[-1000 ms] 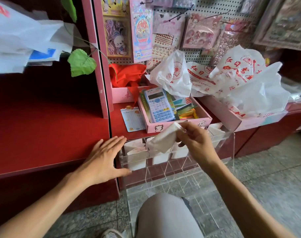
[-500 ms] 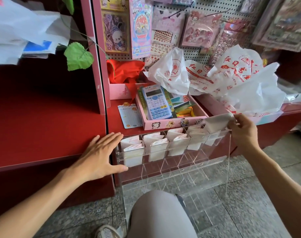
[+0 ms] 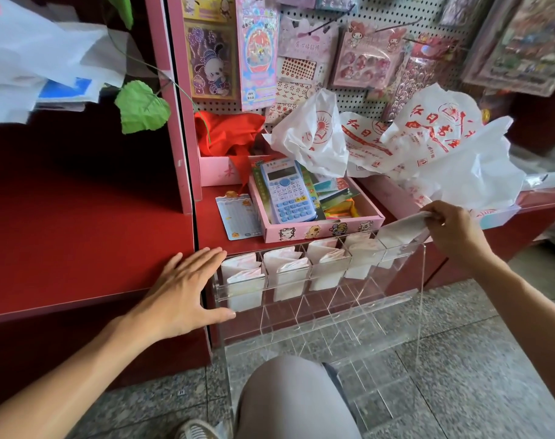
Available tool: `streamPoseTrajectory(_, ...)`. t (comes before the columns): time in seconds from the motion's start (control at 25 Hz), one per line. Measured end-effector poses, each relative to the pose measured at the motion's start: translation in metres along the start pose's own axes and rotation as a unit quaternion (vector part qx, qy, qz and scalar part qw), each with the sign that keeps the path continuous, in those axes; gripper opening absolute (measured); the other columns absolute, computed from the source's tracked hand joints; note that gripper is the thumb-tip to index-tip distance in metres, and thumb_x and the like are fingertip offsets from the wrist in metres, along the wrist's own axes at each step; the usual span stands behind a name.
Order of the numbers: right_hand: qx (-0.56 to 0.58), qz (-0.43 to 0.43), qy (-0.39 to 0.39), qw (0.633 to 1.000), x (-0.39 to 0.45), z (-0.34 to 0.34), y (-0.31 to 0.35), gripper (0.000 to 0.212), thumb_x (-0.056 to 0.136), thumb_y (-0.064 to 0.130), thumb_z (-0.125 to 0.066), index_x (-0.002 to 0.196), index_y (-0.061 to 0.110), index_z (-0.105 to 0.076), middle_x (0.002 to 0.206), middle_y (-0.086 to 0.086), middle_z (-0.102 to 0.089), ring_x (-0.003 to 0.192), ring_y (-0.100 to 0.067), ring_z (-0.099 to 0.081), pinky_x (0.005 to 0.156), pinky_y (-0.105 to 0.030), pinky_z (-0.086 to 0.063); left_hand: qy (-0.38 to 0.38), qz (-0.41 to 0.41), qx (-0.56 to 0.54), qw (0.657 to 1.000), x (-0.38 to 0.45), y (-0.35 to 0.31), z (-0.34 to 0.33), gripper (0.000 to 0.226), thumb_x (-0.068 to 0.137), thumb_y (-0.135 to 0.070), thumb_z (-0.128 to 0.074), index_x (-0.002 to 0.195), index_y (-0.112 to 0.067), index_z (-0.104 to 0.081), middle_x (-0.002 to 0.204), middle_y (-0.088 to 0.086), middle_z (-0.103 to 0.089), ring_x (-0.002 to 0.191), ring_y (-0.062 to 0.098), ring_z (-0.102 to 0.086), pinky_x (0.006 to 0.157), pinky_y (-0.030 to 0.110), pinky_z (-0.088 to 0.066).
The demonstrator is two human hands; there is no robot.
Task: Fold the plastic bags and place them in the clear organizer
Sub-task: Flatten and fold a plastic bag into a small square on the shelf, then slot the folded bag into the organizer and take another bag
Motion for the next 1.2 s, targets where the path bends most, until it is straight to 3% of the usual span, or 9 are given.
streamPoseTrajectory(0.24,0.025,0.005,-0.002,1.000,0.004,0.001,0.002,0.023,0.086,-0.005,-0.056,0.099,0.005,-0.072,0.087,-0.016,-0.068,0.078,-0.028,-0.058,0.066,-0.030,-0.037,0.000,0.000,0.007,1.000,-0.001,0.000,0.000,0.131,0.050,-0.104,-0.019,0.157,-0.031,-0.003,0.159,-0.020,0.004,0.144,-0.005,0.008,0.119,0.030,0.009)
streamPoseTrajectory(0.36,0.022,0.009,0.002,1.000,0.004,0.001,0.007,0.024,0.085,-0.005,-0.056,0.096,0.007,-0.074,0.082,-0.013,-0.067,0.074,-0.028,-0.058,0.057,-0.026,-0.039,0.000,0.000,0.005,1.000,-0.001,-0.001,0.000,0.130,0.050,-0.104,-0.018,0.157,-0.031,-0.003,0.160,-0.019,0.003,0.144,-0.005,0.008,0.119,0.030,0.009)
streamPoseTrajectory(0.48,0.143,-0.033,-0.024,0.989,0.010,0.009,0.010,0.020,0.087,-0.004,-0.057,0.096,0.005,-0.072,0.080,-0.014,-0.066,0.071,-0.026,-0.061,0.055,-0.023,-0.047,-0.002,-0.001,0.005,1.000,0.000,0.001,0.000,0.129,0.051,-0.103,-0.015,0.157,-0.031,-0.004,0.161,-0.018,0.002,0.144,-0.005,0.007,0.119,0.031,0.008)
streamPoseTrajectory(0.56,0.193,-0.057,-0.002,0.979,0.012,0.005,0.012,0.018,0.088,-0.004,-0.057,0.096,0.005,-0.071,0.082,-0.016,-0.066,0.071,-0.025,-0.062,0.059,-0.021,-0.053,0.002,-0.001,0.011,1.000,0.000,0.001,-0.001,0.129,0.051,-0.103,-0.014,0.157,-0.031,-0.002,0.161,-0.018,0.002,0.144,-0.005,0.009,0.120,0.031,0.008)
streamPoseTrajectory(0.72,0.112,-0.065,0.041,0.991,0.011,-0.013,-0.002,0.019,0.086,0.000,-0.060,0.089,0.016,-0.071,0.081,-0.016,-0.069,0.079,-0.035,-0.067,0.077,-0.048,-0.059,0.000,-0.002,0.013,1.000,0.000,0.000,0.000,0.129,0.051,-0.103,-0.013,0.157,-0.031,-0.002,0.162,-0.017,0.002,0.144,-0.005,0.009,0.119,0.031,0.009)
streamPoseTrajectory(0.8,0.094,-0.069,0.036,0.993,0.013,-0.015,-0.007,0.020,0.086,0.002,-0.059,0.087,0.018,-0.071,0.080,-0.017,-0.069,0.081,-0.036,-0.067,0.073,-0.045,-0.058,0.000,-0.002,0.012,1.000,-0.001,0.000,0.000,0.130,0.051,-0.103,-0.012,0.157,-0.030,-0.002,0.161,-0.017,0.002,0.144,-0.005,0.009,0.119,0.031,0.009)
streamPoseTrajectory(0.88,0.059,-0.058,0.037,0.996,0.013,-0.012,-0.007,0.021,0.086,0.002,-0.056,0.089,0.014,-0.073,0.079,-0.016,-0.069,0.075,-0.033,-0.064,0.063,-0.033,-0.049,0.000,-0.002,0.008,1.000,-0.001,0.000,0.000,0.129,0.051,-0.103,-0.013,0.157,-0.030,-0.003,0.161,-0.017,0.002,0.144,-0.005,0.008,0.119,0.031,0.009)
streamPoseTrajectory(0.96,0.005,-0.027,0.034,0.999,0.015,-0.006,-0.004,0.023,0.085,0.001,-0.055,0.092,0.009,-0.075,0.079,-0.014,-0.069,0.070,-0.029,-0.060,0.061,-0.029,-0.042,0.001,-0.003,0.010,1.000,-0.001,0.000,0.000,0.128,0.051,-0.103,-0.013,0.157,-0.030,-0.001,0.160,-0.018,0.004,0.144,-0.004,0.009,0.119,0.031,0.009)
streamPoseTrajectory(1.2,-0.081,0.130,0.062,0.986,0.022,-0.012,0.025,0.031,0.082,-0.007,-0.053,0.084,0.012,-0.077,0.078,-0.009,-0.073,0.062,-0.021,-0.062,0.059,-0.026,-0.052,-0.003,-0.002,0.011,1.000,0.000,0.001,-0.001,0.130,0.050,-0.103,-0.011,0.157,-0.030,-0.003,0.161,-0.017,0.001,0.143,-0.005,0.008,0.120,0.032,0.008)
Point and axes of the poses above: each hand's wrist, its own x-axis towards the middle knuckle, its own z-axis out of the back of the hand, y = z × x, the point moved 5 cm from there along x, towards the middle knuckle
